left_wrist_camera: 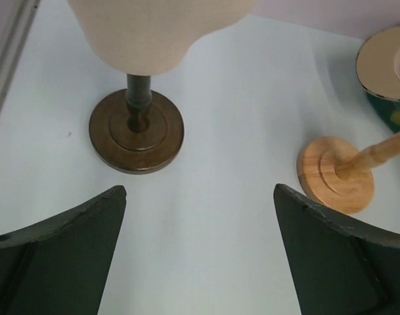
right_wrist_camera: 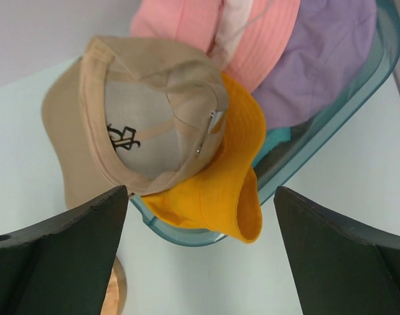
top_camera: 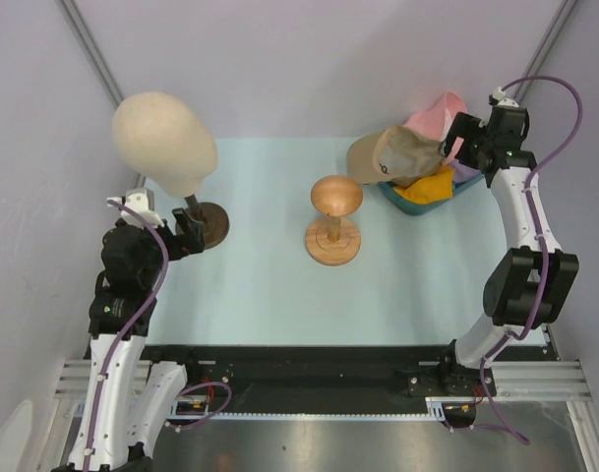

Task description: Stack the hats

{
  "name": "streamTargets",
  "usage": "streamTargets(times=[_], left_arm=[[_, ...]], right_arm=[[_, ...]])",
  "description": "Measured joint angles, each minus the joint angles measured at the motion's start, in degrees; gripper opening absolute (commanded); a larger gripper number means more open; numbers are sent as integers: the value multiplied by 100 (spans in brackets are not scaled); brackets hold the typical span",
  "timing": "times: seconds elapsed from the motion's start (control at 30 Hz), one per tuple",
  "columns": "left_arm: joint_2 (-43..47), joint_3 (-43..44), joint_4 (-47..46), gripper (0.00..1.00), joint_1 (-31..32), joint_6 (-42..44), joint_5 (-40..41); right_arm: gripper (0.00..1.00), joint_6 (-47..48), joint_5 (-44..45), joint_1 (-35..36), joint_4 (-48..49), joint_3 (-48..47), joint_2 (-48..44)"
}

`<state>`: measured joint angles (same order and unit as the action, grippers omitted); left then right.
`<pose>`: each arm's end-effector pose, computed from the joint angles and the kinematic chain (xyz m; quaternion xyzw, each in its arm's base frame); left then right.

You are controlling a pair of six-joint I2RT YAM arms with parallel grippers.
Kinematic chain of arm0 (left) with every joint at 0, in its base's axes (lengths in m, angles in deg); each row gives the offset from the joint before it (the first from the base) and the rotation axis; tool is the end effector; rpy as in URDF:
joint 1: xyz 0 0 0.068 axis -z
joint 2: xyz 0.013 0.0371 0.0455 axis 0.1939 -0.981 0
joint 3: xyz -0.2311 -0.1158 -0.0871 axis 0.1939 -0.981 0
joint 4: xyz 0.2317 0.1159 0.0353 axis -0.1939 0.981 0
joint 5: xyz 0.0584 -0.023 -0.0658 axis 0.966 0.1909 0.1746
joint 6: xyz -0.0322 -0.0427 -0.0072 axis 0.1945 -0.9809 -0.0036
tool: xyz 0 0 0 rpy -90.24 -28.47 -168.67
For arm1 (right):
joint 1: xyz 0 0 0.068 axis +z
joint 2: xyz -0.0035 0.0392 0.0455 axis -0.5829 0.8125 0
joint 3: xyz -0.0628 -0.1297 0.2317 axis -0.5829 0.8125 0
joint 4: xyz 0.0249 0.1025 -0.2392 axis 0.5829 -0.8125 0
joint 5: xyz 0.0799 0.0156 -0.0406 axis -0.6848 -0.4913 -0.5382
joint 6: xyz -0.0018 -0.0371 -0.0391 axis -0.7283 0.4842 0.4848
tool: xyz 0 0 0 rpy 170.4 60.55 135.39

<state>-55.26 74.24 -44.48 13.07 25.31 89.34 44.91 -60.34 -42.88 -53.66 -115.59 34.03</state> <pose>0.1362 -0.0048 0.3521 -0.0767 0.7975 -0.0817 0.5928 0.3857 -0.0454 0.3664 0.1242 0.8544 0.0642 0.5005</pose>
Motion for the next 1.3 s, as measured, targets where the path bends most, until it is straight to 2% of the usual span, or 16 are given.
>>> streamTargets(times=[0.13, 0.23, 0.4, 0.5, 0.53, 0.57, 0.6, 0.67, 0.7, 0.93, 1.1, 1.2, 1.3], left_arm=[[-136, 136, 350, 100, 2, -96, -494], [-262, 297, 553, 100, 0, -153, -758], [-216, 334, 748, 100, 0, -179, -1095], [-155, 372, 844, 100, 0, -184, -1220], [-136, 387, 868, 100, 0, -184, -1246], [-122, 402, 896, 100, 0, -186, -1266], [-98, 409, 918, 100, 0, -186, -1285], [-44, 428, 1010, 100, 0, -190, -1331], [-26, 439, 1071, 99, 0, -190, -1349], [-140, 540, 1145, 92, 2, -247, -1707], [-472, 671, 597, 92, 136, -538, -2258], [-721, 785, 155, 91, 496, -754, -2339], [-1082, 1025, -323, 92, 1115, -931, -2256]], right_arm=[[99, 109, -4, -2, -103, -66, 319], [93, 192, -46, -2, -170, -328, 643], [89, 317, -315, -2, -17, -422, 1034], [81, 372, -487, 0, 153, -413, 1169], [67, 387, -560, 4, 229, -413, 1209], [57, 417, -603, 7, 273, -413, 1239], [32, 457, -656, 24, 337, -413, 1270], [14, 516, -748, 42, 433, -415, 1318], [0, 511, -787, 50, 455, -422, 1333], [0, 450, -894, 157, 315, -1095, 1427], [0, 444, -662, 525, 175, -1561, 1062], [0, 483, -249, 1025, 31, -1941, 697], [0, 599, 286, 1707, 31, -2282, 286]])
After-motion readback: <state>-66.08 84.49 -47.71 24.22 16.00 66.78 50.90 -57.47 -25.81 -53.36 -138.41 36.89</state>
